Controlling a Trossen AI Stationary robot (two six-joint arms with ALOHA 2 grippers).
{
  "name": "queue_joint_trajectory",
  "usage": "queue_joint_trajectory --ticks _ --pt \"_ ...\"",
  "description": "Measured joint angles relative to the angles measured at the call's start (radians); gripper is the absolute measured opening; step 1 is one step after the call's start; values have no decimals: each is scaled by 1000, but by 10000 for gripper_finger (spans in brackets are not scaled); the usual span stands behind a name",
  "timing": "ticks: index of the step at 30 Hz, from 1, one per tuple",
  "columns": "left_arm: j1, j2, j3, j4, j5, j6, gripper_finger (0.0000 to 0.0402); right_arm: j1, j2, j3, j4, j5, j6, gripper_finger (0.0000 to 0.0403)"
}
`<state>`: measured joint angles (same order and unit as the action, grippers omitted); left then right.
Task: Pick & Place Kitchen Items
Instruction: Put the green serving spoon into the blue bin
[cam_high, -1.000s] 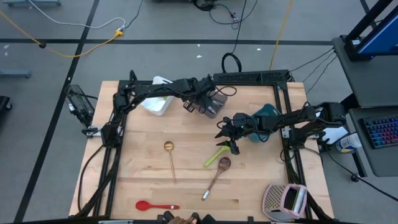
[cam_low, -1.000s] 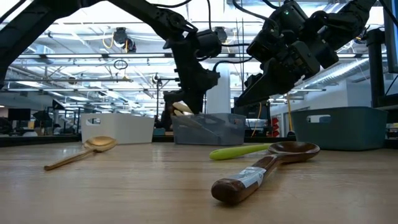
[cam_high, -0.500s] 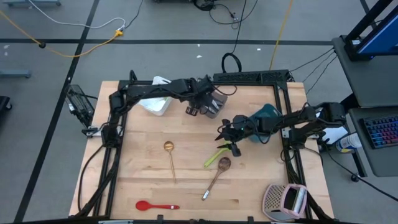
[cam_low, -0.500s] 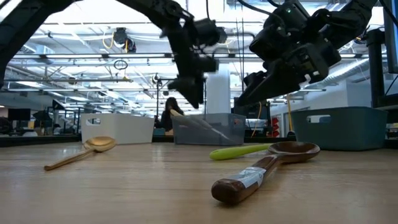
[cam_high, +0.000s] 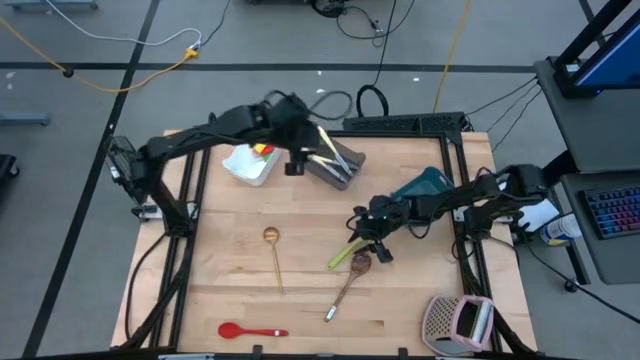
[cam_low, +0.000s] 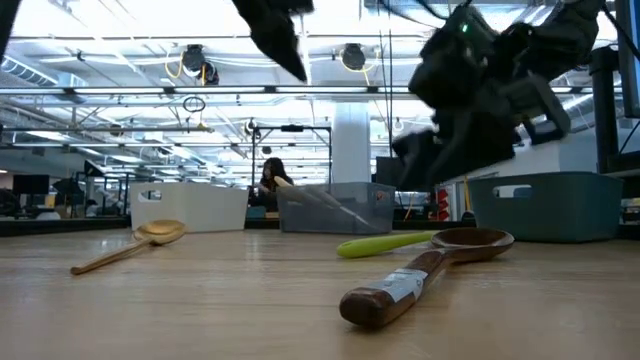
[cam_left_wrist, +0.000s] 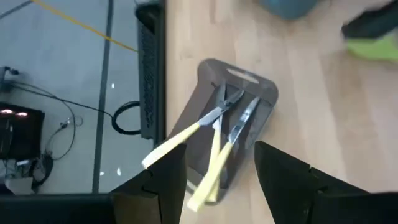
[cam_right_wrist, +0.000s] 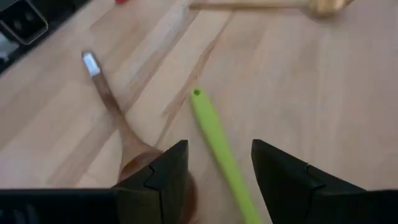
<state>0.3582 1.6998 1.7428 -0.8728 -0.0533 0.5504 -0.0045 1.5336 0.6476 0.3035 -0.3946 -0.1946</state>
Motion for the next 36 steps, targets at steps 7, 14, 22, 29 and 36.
queue_joint_trajectory --ticks 7,14,22,29,36 --pt "-1 -114 0 -21 2 -71 191 -16 123 -1 1 5 -25 169" --pt "-1 -136 0 -32 2 -101 191 -28 199 1 79 65 -73 169" --pt "-1 -132 0 -68 2 -101 191 -41 196 0 52 75 -115 151" --pt "-1 -132 0 -68 2 -101 191 -56 196 0 42 77 -141 49" --pt "-1 -132 0 -68 2 -102 191 -67 157 0 11 78 -161 29"
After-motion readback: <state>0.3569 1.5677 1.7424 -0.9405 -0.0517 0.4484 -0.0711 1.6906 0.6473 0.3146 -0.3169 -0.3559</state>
